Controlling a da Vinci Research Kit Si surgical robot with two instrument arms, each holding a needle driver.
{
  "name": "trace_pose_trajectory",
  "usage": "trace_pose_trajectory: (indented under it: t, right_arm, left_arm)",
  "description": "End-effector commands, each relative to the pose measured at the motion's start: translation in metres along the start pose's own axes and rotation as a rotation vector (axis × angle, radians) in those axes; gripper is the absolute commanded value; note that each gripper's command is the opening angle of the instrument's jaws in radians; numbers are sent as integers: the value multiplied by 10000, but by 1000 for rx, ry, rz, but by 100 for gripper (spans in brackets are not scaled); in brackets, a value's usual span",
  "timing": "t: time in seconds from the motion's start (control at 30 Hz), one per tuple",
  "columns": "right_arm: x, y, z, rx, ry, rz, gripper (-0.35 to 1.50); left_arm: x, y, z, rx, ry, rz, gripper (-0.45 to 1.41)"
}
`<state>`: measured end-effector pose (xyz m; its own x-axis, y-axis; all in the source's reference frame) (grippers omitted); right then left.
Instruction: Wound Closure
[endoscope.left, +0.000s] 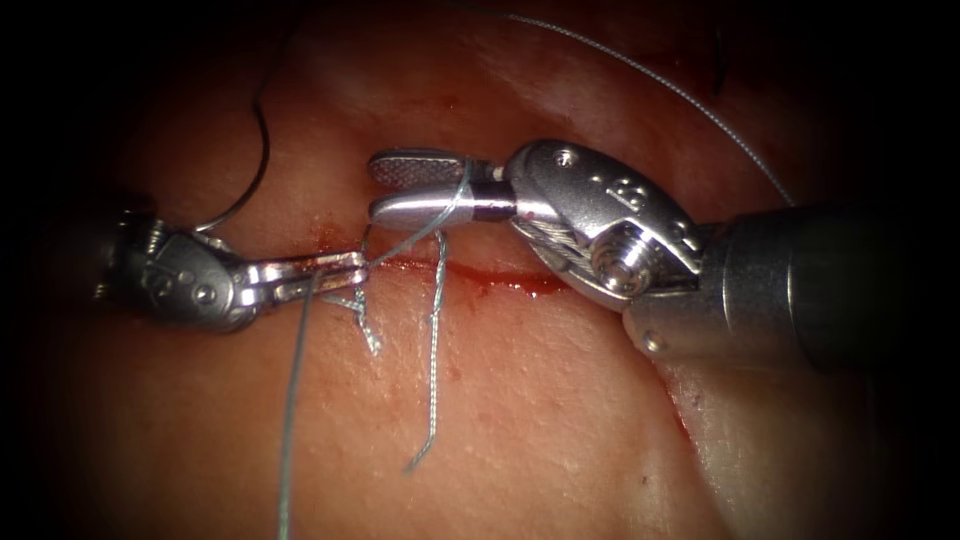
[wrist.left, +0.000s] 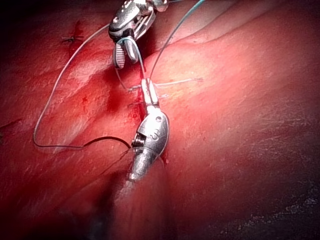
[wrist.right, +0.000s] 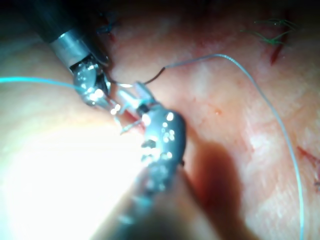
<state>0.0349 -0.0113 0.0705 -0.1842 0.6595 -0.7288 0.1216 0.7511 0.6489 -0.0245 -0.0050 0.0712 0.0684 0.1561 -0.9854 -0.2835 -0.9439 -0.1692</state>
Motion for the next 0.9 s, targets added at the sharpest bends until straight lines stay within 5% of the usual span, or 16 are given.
trace_pose_trajectory:
  t: [0.03, 0.3, 0.9]
  right_arm:
    - [-8, 3, 6, 27, -3, 4, 22]
    - [-8, -2, 9, 186, -29, -21, 31]
    - [-13, -20, 8, 495, -318, -139, 62]
  left_arm:
    - [-9, 3, 5, -5, -1, 0, -45]
    - [-14, 5, 9, -20, -8, 0, -45]
    - [-15, 1, 13, -41, -13, 0, -45]
